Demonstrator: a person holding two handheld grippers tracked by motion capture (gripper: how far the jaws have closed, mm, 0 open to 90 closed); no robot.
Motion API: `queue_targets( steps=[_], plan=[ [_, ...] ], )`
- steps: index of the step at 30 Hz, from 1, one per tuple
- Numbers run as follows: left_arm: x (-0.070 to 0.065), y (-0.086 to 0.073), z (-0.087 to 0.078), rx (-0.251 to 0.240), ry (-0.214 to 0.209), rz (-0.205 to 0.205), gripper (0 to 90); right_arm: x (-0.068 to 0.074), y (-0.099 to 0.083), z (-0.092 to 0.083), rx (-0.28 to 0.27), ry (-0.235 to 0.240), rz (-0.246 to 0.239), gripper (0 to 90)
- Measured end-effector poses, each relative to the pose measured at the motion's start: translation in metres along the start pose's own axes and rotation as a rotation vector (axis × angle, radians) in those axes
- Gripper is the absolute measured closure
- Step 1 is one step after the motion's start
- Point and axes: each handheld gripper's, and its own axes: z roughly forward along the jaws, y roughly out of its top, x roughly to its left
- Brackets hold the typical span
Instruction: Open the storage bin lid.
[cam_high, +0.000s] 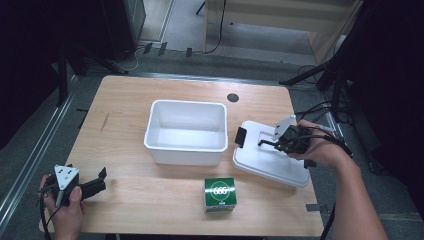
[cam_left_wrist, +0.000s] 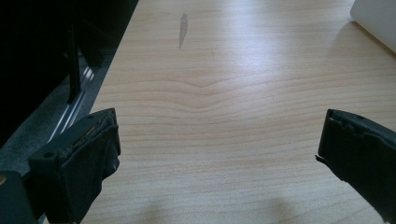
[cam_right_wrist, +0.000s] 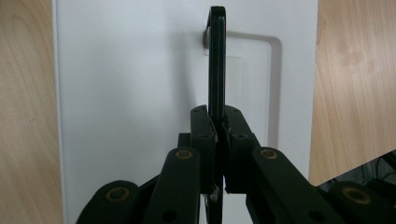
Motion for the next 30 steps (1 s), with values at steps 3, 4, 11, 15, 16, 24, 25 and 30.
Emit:
queue_targets(
  steps=[3,4,11,15,16,24,25,30],
  plan=[
    [0.000,0.000,0.000,0.000,-0.001,0.000,0.0,0.001,-0.001,0.007,-0.002,-0.001,-0.001,85.2],
    [0.000,0.000,0.000,0.000,-0.001,-0.001,0.0,0.001,-0.001,0.010,-0.002,-0.002,0.003,85.2],
    [0.000,0.000,0.000,0.000,-0.001,0.000,0.0,0.003,-0.002,0.023,0.003,0.006,0.010,85.2],
    [0.000,0.000,0.000,0.003,-0.002,0.000,0.0,0.003,-0.003,0.029,0.006,0.006,0.022,85.2],
    [0.000,0.000,0.000,0.003,-0.002,0.000,0.0,0.003,-0.004,0.030,0.007,0.005,0.024,85.2],
    [0.000,0.000,0.000,0.005,-0.004,-0.002,0.0,0.006,-0.003,0.039,0.013,-0.002,0.025,85.2],
    [0.000,0.000,0.000,0.005,-0.004,-0.002,0.0,0.007,-0.003,0.040,0.016,-0.007,0.024,85.2],
    [0.000,0.000,0.000,0.004,-0.004,-0.003,0.0,0.008,-0.004,0.043,0.011,-0.019,0.029,85.1]
  ],
)
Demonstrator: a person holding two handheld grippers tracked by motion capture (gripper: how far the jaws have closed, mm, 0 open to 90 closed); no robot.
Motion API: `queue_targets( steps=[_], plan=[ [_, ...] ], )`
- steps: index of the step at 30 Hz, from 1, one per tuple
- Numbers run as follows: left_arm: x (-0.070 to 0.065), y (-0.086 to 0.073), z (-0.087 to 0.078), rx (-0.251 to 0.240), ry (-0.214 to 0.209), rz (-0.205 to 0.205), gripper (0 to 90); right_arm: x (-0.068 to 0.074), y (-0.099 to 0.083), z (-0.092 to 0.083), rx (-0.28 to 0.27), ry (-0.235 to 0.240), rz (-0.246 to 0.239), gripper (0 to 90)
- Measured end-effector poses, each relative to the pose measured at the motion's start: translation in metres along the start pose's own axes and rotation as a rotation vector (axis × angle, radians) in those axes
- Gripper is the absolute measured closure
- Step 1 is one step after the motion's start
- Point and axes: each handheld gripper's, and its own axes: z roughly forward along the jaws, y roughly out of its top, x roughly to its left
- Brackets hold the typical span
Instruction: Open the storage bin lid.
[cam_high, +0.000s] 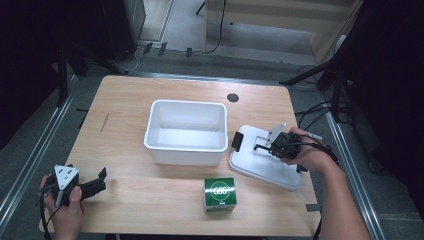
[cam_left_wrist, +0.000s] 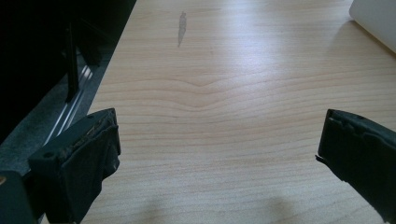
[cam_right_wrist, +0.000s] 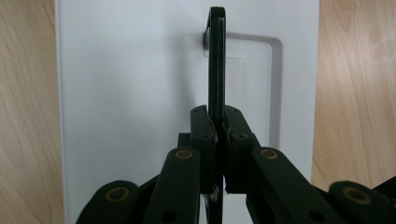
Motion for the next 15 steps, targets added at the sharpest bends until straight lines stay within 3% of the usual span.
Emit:
queue_targets(
  steps=[4,6,15],
  plan=[
    [0.000,0.000,0.000,0.002,-0.001,0.000,0.0,0.001,0.000,0.000,0.004,0.010,0.008,84.5],
    [0.000,0.000,0.000,0.003,0.000,0.000,0.0,0.002,0.000,-0.002,-0.006,0.027,0.014,79.1],
    [0.000,0.000,0.000,0.006,-0.001,0.001,0.0,0.010,0.005,-0.016,-0.036,0.035,0.034,33.4]
  ],
)
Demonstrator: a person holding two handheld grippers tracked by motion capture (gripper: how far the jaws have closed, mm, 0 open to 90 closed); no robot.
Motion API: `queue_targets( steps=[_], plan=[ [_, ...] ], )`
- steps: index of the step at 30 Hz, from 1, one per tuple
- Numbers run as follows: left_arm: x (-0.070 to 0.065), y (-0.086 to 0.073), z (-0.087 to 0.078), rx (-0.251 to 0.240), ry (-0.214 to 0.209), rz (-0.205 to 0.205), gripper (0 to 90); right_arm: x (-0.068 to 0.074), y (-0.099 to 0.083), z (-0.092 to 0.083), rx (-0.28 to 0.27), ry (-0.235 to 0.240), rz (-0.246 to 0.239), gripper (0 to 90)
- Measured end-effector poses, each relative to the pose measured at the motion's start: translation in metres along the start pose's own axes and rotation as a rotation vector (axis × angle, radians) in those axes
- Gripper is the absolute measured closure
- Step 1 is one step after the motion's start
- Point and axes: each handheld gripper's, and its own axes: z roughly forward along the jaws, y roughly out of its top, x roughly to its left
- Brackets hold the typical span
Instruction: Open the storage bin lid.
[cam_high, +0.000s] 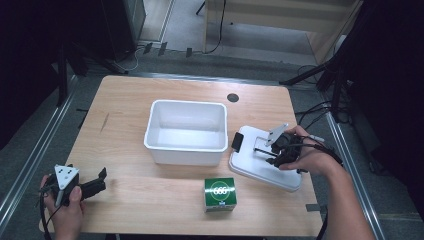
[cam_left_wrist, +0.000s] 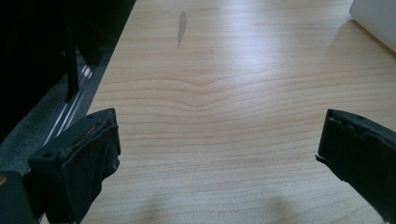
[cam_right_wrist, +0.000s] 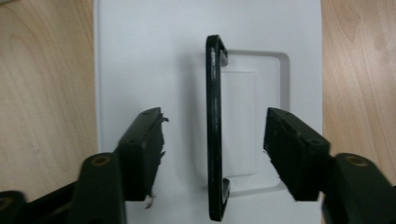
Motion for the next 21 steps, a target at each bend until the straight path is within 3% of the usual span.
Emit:
queue_targets(
  steps=[5,7,9,21],
  plan=[
    [0.000,0.000,0.000,0.000,-0.001,-0.001,0.0,0.009,0.009,-0.013,-0.019,0.015,0.025,9.7],
    [0.000,0.000,0.000,0.001,-0.002,-0.002,0.0,0.015,0.013,-0.018,-0.024,0.019,-0.002,0.4],
    [0.000,0.000,0.000,0.001,-0.004,-0.002,0.0,0.020,0.017,-0.020,-0.023,0.046,-0.004,0.0],
    [0.000,0.001,0.002,0.011,-0.008,0.000,0.0,0.051,0.036,-0.030,-0.053,0.059,-0.049,0.0]
  ],
)
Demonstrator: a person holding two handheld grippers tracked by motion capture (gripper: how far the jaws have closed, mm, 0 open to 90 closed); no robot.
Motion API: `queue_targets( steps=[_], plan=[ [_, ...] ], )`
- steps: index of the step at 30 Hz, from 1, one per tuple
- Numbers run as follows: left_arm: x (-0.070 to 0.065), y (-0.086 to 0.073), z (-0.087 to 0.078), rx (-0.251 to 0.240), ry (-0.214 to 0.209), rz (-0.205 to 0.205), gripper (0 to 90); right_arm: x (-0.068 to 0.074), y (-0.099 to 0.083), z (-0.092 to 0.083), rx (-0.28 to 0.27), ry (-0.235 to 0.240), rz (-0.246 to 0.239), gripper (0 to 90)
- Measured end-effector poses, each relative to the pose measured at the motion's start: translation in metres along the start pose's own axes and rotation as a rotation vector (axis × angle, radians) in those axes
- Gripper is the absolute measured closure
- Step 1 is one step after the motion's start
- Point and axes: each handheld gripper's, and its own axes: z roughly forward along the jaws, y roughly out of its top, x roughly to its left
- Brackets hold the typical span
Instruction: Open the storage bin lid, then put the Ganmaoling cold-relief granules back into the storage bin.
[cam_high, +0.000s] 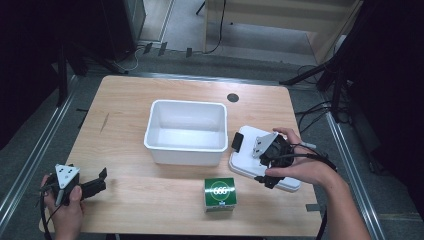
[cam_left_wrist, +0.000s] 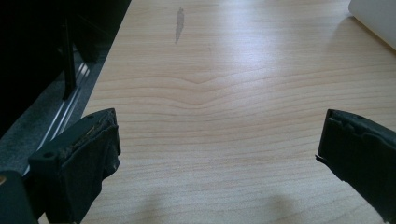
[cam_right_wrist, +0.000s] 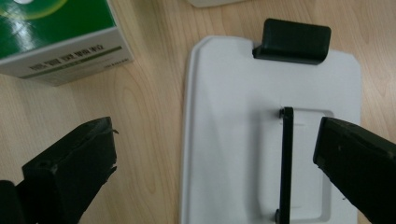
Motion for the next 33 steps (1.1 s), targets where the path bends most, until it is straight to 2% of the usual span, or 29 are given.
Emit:
queue_targets(
  steps=[2,6,16,33],
  plan=[
    [0.000,0.000,0.000,-0.004,0.001,-0.001,0.0,0.005,0.004,0.000,-0.008,0.002,-0.007,0.0],
    [0.000,0.000,0.000,-0.006,0.002,-0.002,0.0,0.015,0.012,0.000,-0.012,0.037,-0.017,0.0],
    [0.000,0.000,0.000,0.000,0.001,-0.004,0.0,0.040,0.034,0.002,-0.039,0.051,-0.086,0.0],
    [0.001,0.000,0.000,0.004,-0.003,-0.004,0.0,0.065,0.062,0.016,-0.036,0.079,-0.167,0.0]
  ],
)
